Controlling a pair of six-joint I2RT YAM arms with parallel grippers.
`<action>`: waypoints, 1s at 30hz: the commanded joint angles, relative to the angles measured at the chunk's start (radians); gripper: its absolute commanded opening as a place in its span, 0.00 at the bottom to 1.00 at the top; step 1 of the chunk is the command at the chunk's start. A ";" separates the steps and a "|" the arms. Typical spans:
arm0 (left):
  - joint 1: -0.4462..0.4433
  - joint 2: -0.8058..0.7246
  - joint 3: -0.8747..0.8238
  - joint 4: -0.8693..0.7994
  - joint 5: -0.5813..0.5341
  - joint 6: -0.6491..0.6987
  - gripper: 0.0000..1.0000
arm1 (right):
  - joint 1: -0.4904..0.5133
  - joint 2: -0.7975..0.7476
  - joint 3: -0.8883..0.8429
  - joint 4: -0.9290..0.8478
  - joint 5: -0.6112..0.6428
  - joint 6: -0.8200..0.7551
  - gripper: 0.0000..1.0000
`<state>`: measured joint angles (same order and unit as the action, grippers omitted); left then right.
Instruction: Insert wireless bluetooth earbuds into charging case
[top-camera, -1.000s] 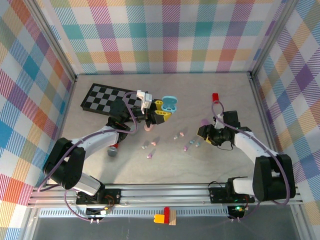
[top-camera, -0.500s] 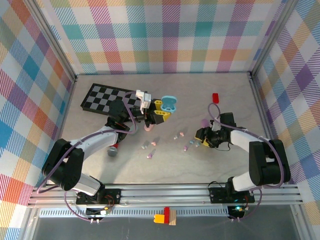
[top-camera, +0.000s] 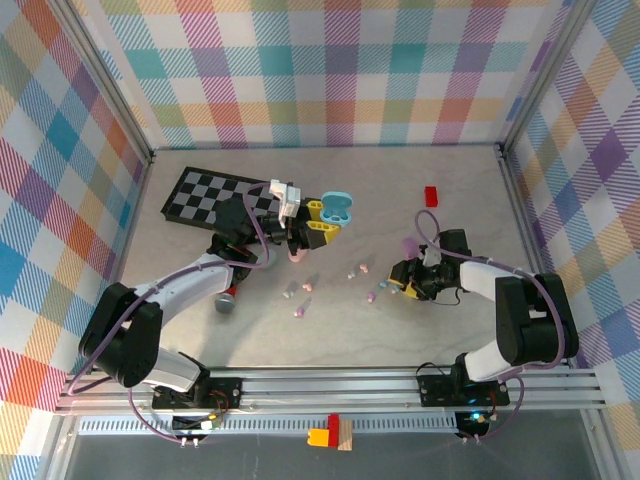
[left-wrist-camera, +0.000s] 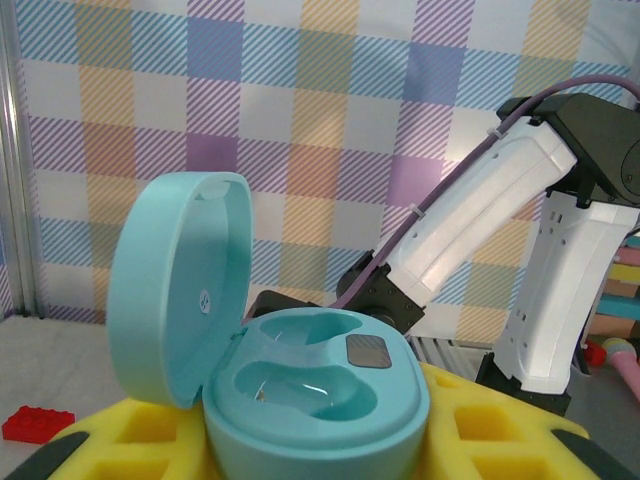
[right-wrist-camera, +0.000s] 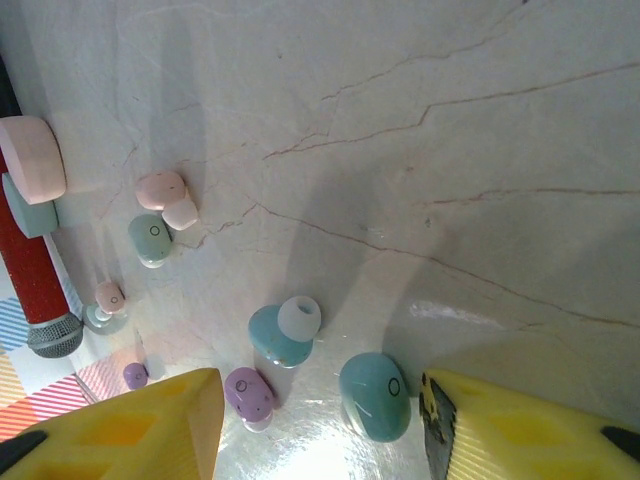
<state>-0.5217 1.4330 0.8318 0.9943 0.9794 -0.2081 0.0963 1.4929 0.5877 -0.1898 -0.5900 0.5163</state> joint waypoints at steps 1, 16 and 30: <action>0.008 -0.025 0.014 0.006 0.030 0.024 0.36 | -0.003 0.017 -0.014 0.020 -0.052 -0.010 0.54; 0.008 -0.034 0.012 -0.005 0.030 0.030 0.36 | -0.003 0.039 -0.014 0.051 -0.083 0.002 0.40; 0.006 -0.036 0.013 -0.024 0.031 0.044 0.36 | 0.005 0.084 -0.012 0.092 -0.103 0.017 0.29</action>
<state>-0.5209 1.4288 0.8318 0.9611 0.9863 -0.1864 0.0971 1.5631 0.5831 -0.1196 -0.6655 0.5255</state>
